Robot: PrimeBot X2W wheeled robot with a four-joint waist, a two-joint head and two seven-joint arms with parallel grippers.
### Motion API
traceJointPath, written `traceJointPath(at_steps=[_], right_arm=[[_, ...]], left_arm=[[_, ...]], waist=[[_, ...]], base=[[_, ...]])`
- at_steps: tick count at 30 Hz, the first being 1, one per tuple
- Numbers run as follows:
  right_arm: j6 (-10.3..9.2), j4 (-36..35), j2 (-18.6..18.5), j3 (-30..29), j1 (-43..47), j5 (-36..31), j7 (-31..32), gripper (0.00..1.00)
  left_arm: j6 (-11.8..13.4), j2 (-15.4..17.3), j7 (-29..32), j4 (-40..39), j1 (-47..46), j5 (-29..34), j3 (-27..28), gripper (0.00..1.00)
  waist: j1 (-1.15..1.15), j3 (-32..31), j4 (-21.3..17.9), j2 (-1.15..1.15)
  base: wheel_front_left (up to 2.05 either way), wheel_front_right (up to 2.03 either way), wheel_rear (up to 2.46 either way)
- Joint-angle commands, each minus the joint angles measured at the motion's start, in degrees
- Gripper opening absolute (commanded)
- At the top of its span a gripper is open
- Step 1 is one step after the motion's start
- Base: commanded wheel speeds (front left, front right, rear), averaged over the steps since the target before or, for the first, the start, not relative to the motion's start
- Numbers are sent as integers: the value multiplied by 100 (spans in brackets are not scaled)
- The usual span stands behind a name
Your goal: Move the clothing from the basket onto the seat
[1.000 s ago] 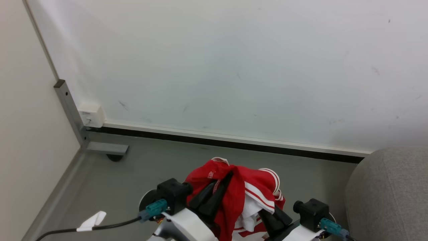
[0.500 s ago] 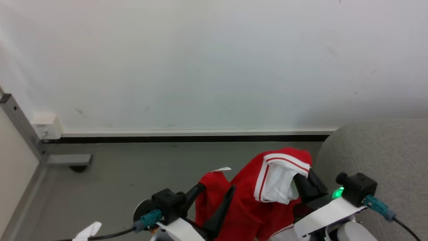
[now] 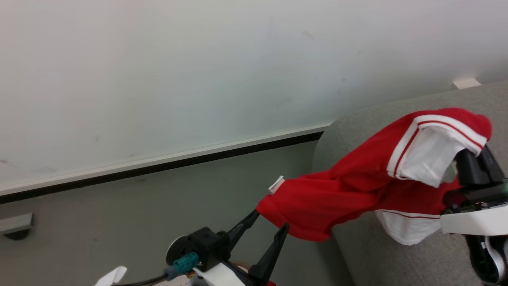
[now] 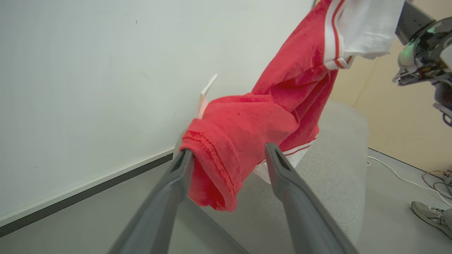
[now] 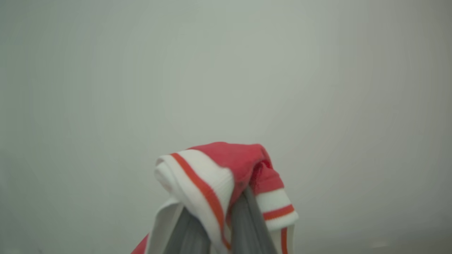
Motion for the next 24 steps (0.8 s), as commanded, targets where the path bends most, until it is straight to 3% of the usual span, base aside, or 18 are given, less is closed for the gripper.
traceJointPath(at_steps=[1, 11, 18, 24], right_arm=[[-12, -270, -53, -231, 104, -126, 102, 0], [-12, -1817, 64, -1368, 454, -495, 755, 0], [-12, -2033, 136, -1448, 595, -513, 959, 0], [-12, -1814, -115, -1209, 311, -452, 1076, 0]], left_arm=[[-18, 20, -18, 1, -52, 86, -11, 100], [-109, 89, -42, -76, -198, 217, -221, 100], [-119, 95, -56, -60, -259, 241, -299, 100], [-123, 99, -26, -63, -351, 253, -325, 100]], waist=[[0, 104, -358, 0], [0, 248, -1062, 0], [0, 342, -1220, 0], [0, 519, -1154, 0]], base=[[0, 0, 0], [0, 0, 0], [0, 0, 0], [0, 0, 0]])
